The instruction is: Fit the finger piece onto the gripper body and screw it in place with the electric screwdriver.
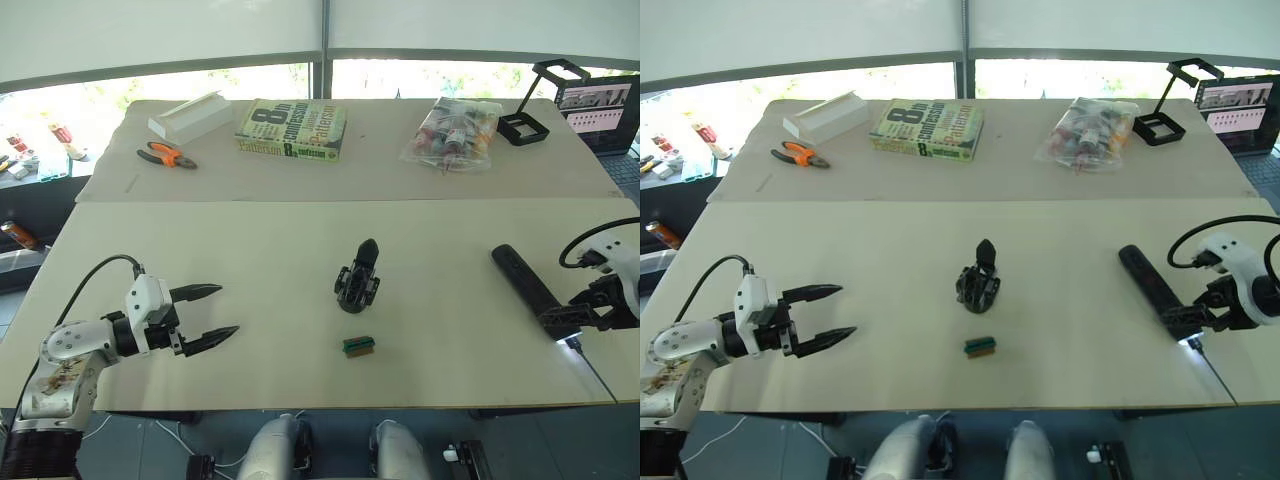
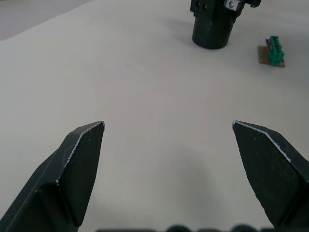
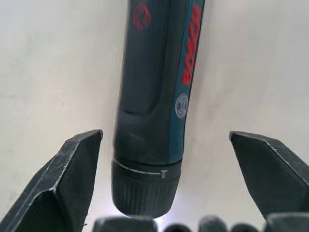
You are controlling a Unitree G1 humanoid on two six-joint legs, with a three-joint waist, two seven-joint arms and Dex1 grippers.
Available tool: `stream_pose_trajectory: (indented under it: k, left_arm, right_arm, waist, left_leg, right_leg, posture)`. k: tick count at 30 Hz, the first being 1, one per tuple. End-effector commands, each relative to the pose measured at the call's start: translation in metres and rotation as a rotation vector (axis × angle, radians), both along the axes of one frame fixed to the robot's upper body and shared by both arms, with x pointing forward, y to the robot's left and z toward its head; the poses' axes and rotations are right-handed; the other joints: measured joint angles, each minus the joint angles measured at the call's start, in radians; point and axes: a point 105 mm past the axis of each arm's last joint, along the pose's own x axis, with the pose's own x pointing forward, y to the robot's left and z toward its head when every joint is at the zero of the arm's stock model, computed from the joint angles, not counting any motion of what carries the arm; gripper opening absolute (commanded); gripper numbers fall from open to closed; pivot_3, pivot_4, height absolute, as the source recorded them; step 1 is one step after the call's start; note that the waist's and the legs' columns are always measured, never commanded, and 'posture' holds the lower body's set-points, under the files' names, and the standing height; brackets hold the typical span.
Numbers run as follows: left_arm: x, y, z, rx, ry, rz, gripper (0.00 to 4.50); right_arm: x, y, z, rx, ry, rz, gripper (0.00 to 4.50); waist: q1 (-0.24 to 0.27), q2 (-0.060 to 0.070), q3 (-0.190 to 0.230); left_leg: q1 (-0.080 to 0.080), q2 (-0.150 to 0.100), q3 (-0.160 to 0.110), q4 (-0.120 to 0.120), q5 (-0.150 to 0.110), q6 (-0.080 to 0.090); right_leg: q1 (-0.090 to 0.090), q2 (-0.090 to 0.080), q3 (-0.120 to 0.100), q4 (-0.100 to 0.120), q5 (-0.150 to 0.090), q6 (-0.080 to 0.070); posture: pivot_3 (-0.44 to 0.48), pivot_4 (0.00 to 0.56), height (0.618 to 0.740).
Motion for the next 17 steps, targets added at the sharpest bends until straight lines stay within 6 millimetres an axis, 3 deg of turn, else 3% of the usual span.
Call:
stream_pose_trajectory:
  k: [1, 4, 7, 12, 17]
  left_arm:
    - [0.005, 0.018, 0.013, 0.039, -0.042, 0.08, 4.5]
    - [0.002, 0.029, 0.016, 0.072, -0.058, 0.104, 4.5]
    - [0.003, 0.036, 0.023, 0.073, -0.1, 0.127, 4.5]
    - [-0.002, 0.042, 0.013, 0.126, -0.093, 0.134, 4.5]
    - [-0.005, 0.039, 0.008, 0.16, -0.114, 0.125, 4.5]
  right_arm:
    - [0.005, 0.02, 0.053, 0.092, -0.291, 0.218, 4.47]
    - [-0.009, 0.055, 0.091, 0.206, -0.589, 0.525, 4.47]
    - [-0.024, 0.079, 0.1, 0.198, -0.77, 0.707, 4.47]
    - [-0.045, 0.115, 0.075, 0.202, -0.784, 0.952, 4.47]
    - [-0.037, 0.126, 0.062, 0.247, -0.823, 0.958, 4.47]
  waist:
    - [0.001, 0.0, 0.0]
    - [-0.002, 0.0, 0.0]
    - [-0.002, -0.001, 0.0]
    - [0.002, -0.002, 0.0]
    - [0.004, -0.005, 0.001]
  left_leg:
    - [0.0, 0.0, 0.0, 0.0, 0.0, 0.0]
    - [0.001, 0.0, 0.001, 0.0, 0.0, 0.0]
    - [0.003, 0.001, 0.001, 0.0, 0.0, -0.001]
    - [0.004, 0.0, 0.001, 0.0, 0.001, -0.001]
    - [0.004, 0.0, 0.001, 0.0, 0.0, -0.002]
  right_leg:
    - [0.0, 0.0, 0.0, 0.0, 0.0, 0.0]
    - [0.002, 0.002, 0.0, 0.0, 0.0, 0.0]
    - [0.002, 0.003, 0.0, 0.001, 0.0, 0.0]
    - [0.003, 0.002, 0.001, 0.002, 0.0, 0.0]
    - [0.002, 0.002, 0.001, 0.003, 0.0, 0.0]
  posture:
    - [0.0, 0.15, 0.74]
    - [0.0, 0.15, 0.74]
    - [0.0, 0.15, 0.74]
    - [0.0, 0.15, 0.74]
    - [0.0, 0.15, 0.74]
